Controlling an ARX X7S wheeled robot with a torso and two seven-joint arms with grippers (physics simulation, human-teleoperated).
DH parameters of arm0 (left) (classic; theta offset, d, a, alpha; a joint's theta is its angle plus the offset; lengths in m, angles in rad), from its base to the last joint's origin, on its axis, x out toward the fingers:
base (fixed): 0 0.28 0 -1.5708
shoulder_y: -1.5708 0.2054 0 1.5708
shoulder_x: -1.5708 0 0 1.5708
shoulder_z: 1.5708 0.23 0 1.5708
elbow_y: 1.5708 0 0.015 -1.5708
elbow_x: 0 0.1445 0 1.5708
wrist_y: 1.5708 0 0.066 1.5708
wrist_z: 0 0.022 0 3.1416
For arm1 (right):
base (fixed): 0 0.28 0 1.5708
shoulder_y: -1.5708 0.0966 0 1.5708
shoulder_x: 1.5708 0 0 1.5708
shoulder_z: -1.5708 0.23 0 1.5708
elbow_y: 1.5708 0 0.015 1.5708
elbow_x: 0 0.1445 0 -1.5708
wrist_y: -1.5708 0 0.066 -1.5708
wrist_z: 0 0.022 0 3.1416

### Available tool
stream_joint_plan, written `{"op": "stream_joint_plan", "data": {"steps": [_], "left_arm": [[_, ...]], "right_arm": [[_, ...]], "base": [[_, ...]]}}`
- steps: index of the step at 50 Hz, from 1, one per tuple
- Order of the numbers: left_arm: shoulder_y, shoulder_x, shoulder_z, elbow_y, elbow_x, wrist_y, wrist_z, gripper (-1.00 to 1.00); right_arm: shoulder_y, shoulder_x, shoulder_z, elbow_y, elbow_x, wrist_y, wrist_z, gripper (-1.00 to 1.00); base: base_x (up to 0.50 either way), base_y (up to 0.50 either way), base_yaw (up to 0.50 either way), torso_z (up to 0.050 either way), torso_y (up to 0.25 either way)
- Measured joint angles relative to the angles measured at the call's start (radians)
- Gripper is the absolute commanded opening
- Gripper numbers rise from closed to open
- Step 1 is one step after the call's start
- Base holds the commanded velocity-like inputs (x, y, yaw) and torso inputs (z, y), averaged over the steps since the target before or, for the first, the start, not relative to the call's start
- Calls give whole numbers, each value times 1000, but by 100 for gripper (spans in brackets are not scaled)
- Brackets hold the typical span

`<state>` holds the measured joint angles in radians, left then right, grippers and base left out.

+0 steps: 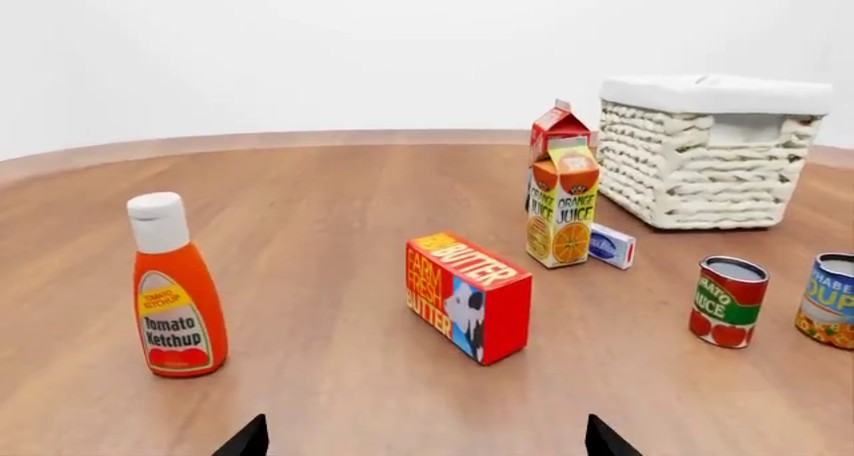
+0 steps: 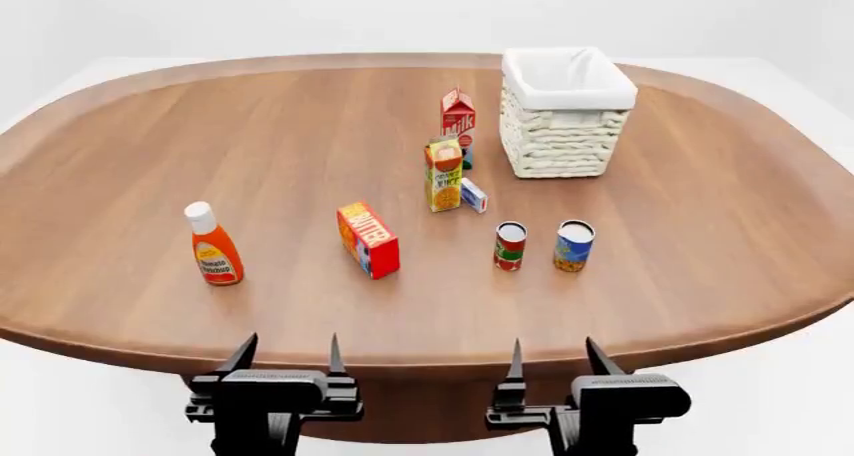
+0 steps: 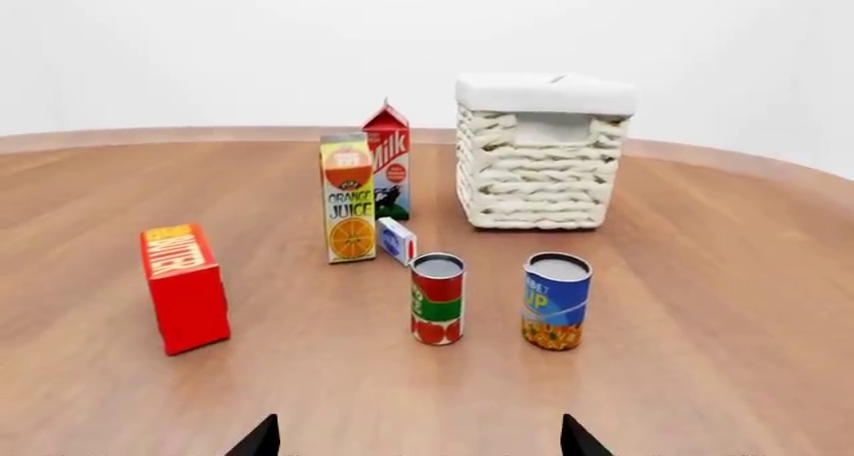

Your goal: Pick up the cream cheese box and the butter, and put them in the basket.

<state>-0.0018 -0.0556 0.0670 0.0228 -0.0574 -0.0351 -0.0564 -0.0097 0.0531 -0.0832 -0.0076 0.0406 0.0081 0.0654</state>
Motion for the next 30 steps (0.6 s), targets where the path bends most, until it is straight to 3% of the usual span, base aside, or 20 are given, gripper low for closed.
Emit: {"op": "stream_joint_plan", "data": {"steps": [10,21,30], "left_arm": [[29,-28,-17,128,0,2,-50,100],[121,-60,-180,469,23,73,-185,100],[191,-68,-286,632,32,177,-266,100]], "right_arm": [[3,21,16,-83,48,-2,26,100],[20,48,145,-347,104,-155,96,100],[17,56,204,-476,86,-302,136,100]], "base": [[0,0,0,0,0],[0,0,0,0,0],[72,0,0,0,0]]}}
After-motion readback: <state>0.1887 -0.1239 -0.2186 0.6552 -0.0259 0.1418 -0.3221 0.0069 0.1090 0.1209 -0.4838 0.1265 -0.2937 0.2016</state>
